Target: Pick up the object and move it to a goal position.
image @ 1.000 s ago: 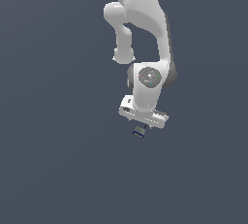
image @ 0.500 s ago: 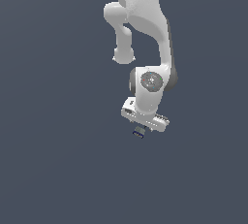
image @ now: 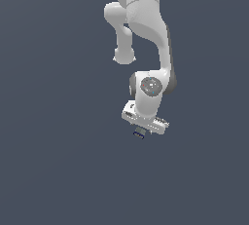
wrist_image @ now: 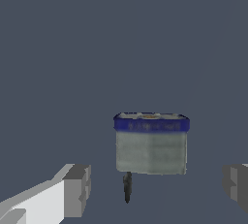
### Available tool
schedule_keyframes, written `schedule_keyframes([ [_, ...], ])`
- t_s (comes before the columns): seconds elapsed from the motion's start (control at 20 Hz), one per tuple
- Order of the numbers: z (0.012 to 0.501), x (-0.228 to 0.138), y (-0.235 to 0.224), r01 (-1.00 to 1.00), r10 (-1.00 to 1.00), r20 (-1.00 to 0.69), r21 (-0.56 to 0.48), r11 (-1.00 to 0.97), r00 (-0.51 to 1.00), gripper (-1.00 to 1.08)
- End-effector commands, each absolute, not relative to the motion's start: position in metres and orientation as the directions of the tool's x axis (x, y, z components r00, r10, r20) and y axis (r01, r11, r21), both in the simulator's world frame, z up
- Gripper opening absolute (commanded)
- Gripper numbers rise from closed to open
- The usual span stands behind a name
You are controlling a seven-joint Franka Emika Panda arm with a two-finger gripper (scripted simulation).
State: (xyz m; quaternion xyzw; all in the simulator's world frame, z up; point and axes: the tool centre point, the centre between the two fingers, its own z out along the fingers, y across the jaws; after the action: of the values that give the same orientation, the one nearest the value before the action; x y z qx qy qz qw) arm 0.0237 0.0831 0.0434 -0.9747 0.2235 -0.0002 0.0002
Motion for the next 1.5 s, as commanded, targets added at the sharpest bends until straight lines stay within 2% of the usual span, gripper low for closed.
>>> schedule_keyframes([
  [0.0, 0.030, 0.023, 0.083, -0.437, -0.437, 0.000, 0.000, -0.900, 0.900, 1.00],
  [0.4, 0.012, 0.024, 0.083, -0.438, -0.438, 0.000, 0.000, -0.899, 0.899, 1.00],
  [0.45, 0.012, 0.024, 0.083, -0.438, -0.438, 0.000, 0.000, -0.899, 0.899, -1.00],
  [1.45, 0.024, 0.012, 0.076, -0.437, -0.437, 0.000, 0.000, -0.899, 0.899, -1.00],
])
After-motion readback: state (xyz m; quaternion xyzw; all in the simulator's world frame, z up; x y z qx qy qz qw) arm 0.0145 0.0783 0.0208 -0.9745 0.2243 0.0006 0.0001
